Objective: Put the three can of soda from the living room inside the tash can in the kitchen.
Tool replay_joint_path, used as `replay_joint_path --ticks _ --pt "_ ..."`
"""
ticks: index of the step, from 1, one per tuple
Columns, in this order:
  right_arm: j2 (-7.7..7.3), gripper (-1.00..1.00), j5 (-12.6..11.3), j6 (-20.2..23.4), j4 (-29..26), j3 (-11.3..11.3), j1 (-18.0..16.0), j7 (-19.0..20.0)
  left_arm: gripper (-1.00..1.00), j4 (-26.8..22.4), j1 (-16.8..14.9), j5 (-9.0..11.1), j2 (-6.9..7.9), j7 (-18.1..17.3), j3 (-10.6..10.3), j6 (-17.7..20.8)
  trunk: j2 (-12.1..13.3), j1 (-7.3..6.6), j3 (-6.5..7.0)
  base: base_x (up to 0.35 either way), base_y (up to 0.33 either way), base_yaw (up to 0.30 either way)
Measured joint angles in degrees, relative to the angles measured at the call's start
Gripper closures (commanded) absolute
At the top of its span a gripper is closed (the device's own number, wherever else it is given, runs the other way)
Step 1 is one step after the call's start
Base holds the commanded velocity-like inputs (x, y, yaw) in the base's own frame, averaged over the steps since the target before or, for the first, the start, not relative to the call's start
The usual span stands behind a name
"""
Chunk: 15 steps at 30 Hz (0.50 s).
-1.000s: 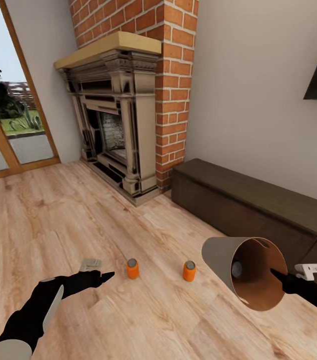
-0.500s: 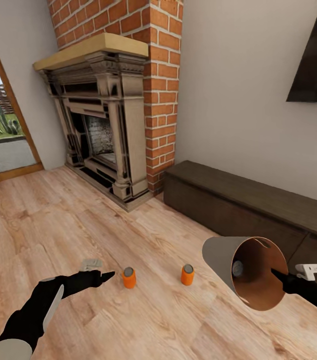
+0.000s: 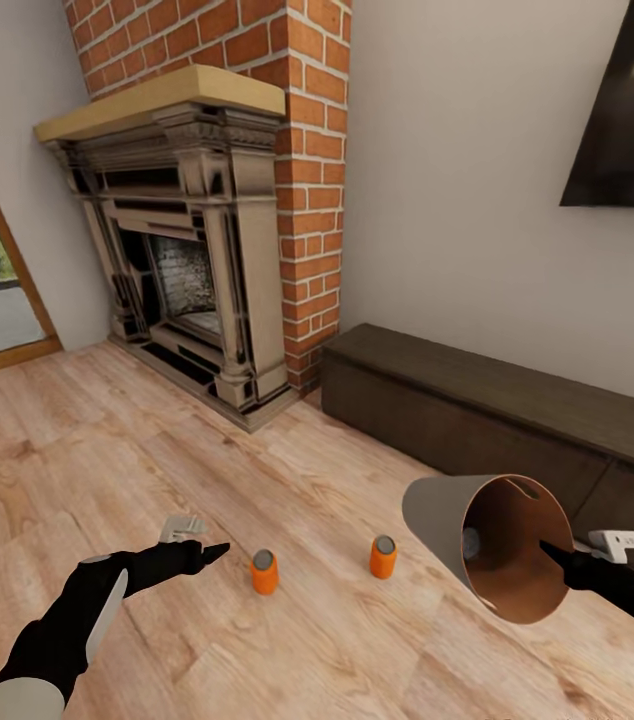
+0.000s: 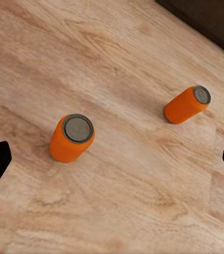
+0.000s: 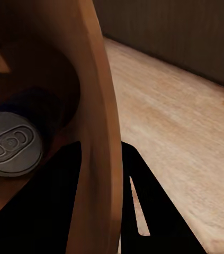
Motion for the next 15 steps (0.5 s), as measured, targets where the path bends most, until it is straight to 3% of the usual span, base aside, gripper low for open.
replay_joint_path --ticks 15 --pt "-0.08 1.00 -0.01 0.33 0.10 -0.07 0.00 -0.09 -1.00 0.04 0.00 -0.11 0.00 0.04 0.00 -0.01 0.00 0.00 -1.24 0.002 0.003 -0.004"
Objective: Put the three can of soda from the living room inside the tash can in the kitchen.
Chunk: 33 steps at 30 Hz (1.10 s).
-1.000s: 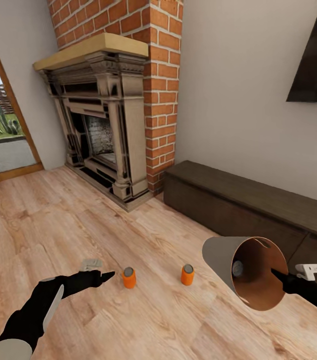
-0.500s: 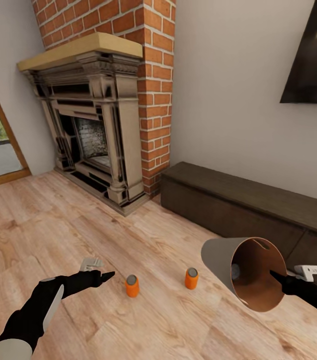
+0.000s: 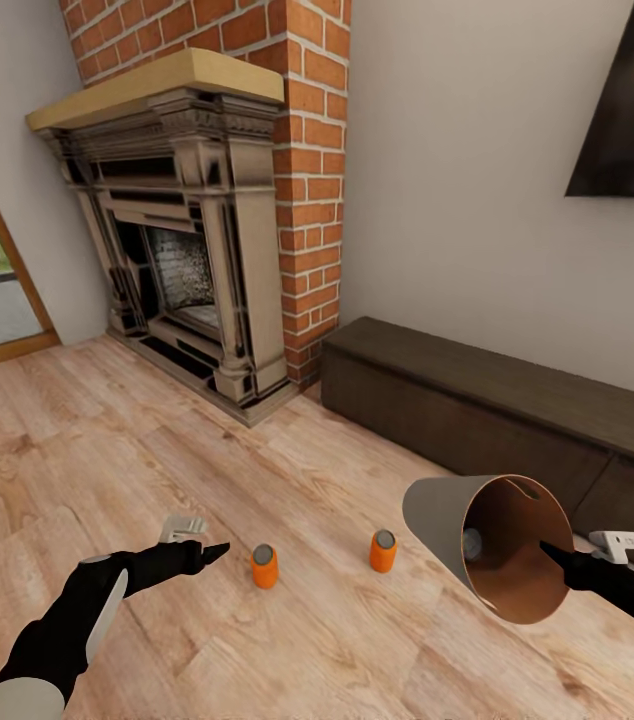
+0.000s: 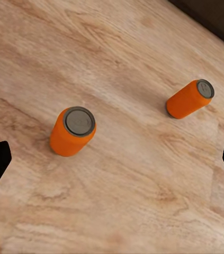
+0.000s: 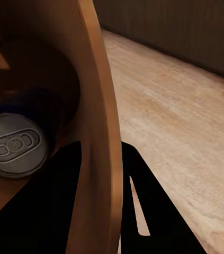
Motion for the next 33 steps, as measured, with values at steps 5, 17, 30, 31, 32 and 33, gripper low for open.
replay_joint_path --ticks 5,17,30,31,32,33 --pt "0.00 1.00 -0.01 0.00 -0.03 0.00 0.00 -0.01 -1.00 -0.04 0.00 0.06 0.00 -0.06 0.00 0.00 0.00 0.00 -0.44 0.000 0.000 0.000" --pt "0.00 1.00 0.00 -0.01 -0.02 -0.05 0.00 -0.01 -1.00 -0.10 0.00 0.16 0.00 -0.07 0.00 0.00 0.00 0.00 -1.49 0.000 0.000 0.000" --pt "0.00 1.00 -0.01 -0.01 -0.03 -0.02 0.00 -0.03 -1.00 -0.07 0.02 0.17 0.00 -0.08 0.00 0.00 0.00 0.00 -2.62 0.000 0.000 0.000" --pt "0.01 1.00 0.01 -0.01 -0.03 -0.01 0.00 -0.03 -1.00 -0.06 0.03 0.17 0.00 -0.08 0.00 0.00 0.00 0.00 -2.71 0.000 0.000 0.000" --pt "0.01 1.00 0.03 0.00 -0.04 -0.01 0.00 -0.02 -1.00 -0.06 0.02 0.17 0.00 -0.07 0.00 0.00 0.00 0.00 -2.80 0.000 0.000 0.000" --pt "0.02 1.00 0.03 -0.01 -0.03 -0.01 0.00 -0.02 -1.00 -0.06 0.01 0.17 0.00 -0.07 0.00 0.00 0.00 0.00 -2.89 0.000 0.000 0.000"
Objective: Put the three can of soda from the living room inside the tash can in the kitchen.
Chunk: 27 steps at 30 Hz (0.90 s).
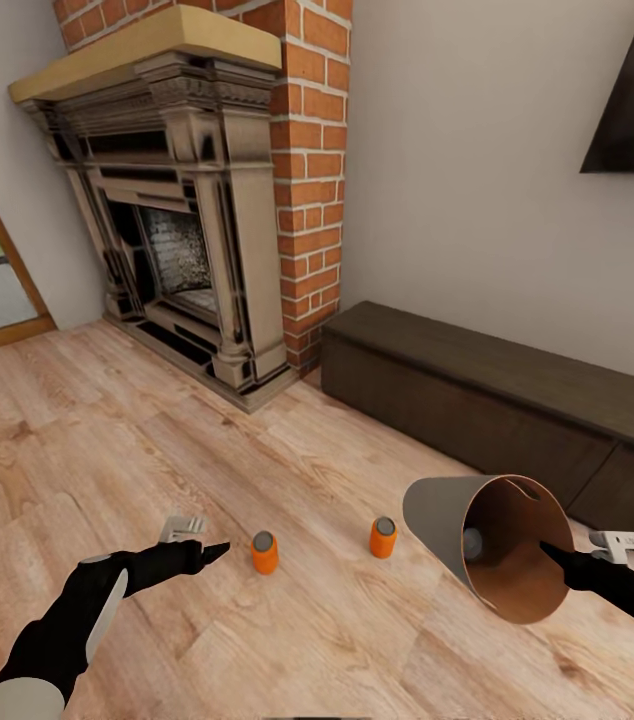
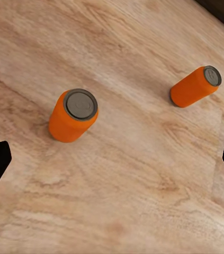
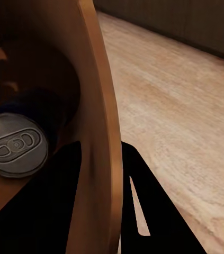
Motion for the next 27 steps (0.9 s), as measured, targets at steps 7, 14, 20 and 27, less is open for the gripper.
replay_joint_path --ticks 7,14,20,27 --pt "0.06 1.00 0.04 0.00 -0.01 0.00 0.00 0.01 -1.00 -0.07 0.00 0.08 0.00 -0.05 0.00 0.00 0.00 0.00 -0.61 0.000 0.000 0.000" --pt "0.06 1.00 0.05 0.01 0.02 0.00 0.00 0.00 -1.00 -0.16 0.00 0.09 0.00 -0.08 0.00 0.00 0.00 0.00 -1.23 0.000 0.000 0.000" --pt "0.06 1.00 0.05 0.07 0.01 0.00 0.00 0.00 -1.00 -0.17 0.01 0.09 0.00 -0.08 0.00 0.03 0.00 0.00 -1.75 0.000 0.000 0.000" --pt "0.06 1.00 0.05 0.09 0.03 0.07 0.00 -0.03 -1.00 -0.39 0.01 0.09 0.00 -0.09 0.00 0.08 0.00 0.00 -2.37 0.000 0.000 0.000"
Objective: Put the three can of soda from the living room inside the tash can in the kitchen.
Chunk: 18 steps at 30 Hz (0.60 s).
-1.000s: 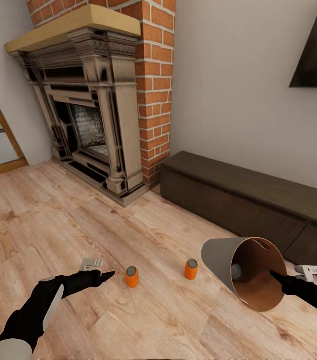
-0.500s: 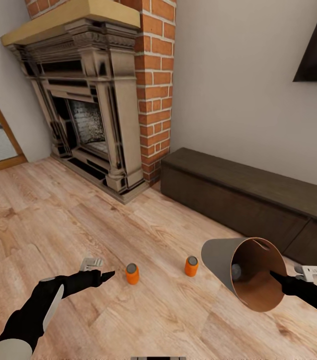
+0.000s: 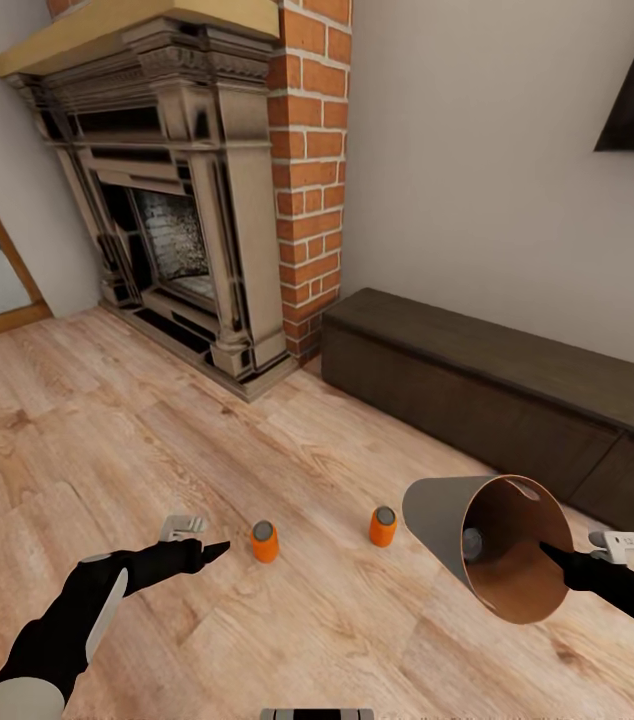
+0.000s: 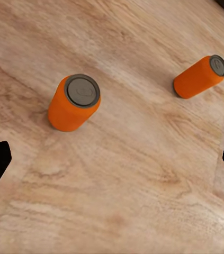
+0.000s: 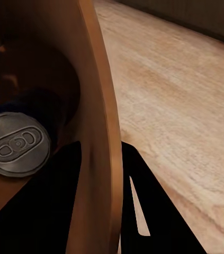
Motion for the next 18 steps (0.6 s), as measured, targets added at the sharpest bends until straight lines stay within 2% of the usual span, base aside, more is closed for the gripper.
replay_joint_path --ticks 10,15,18 --pt "0.00 1.00 0.01 -0.03 -0.04 0.02 0.00 0.03 -1.00 -0.21 0.05 0.36 0.00 0.34 0.12 -0.12 0.00 0.00 -0.88 0.000 0.000 0.000" --pt "0.00 1.00 -0.04 -0.06 -0.06 0.02 0.00 0.03 -1.00 -0.29 0.03 0.21 -0.06 0.50 0.15 -0.04 0.06 -0.13 -0.22 0.000 0.000 0.000" --pt "0.02 1.00 -0.09 -0.06 -0.07 0.02 0.00 0.04 -1.00 -0.32 -0.32 0.01 -0.35 0.64 0.11 2.49 0.10 -0.21 0.18 0.000 0.000 0.000"
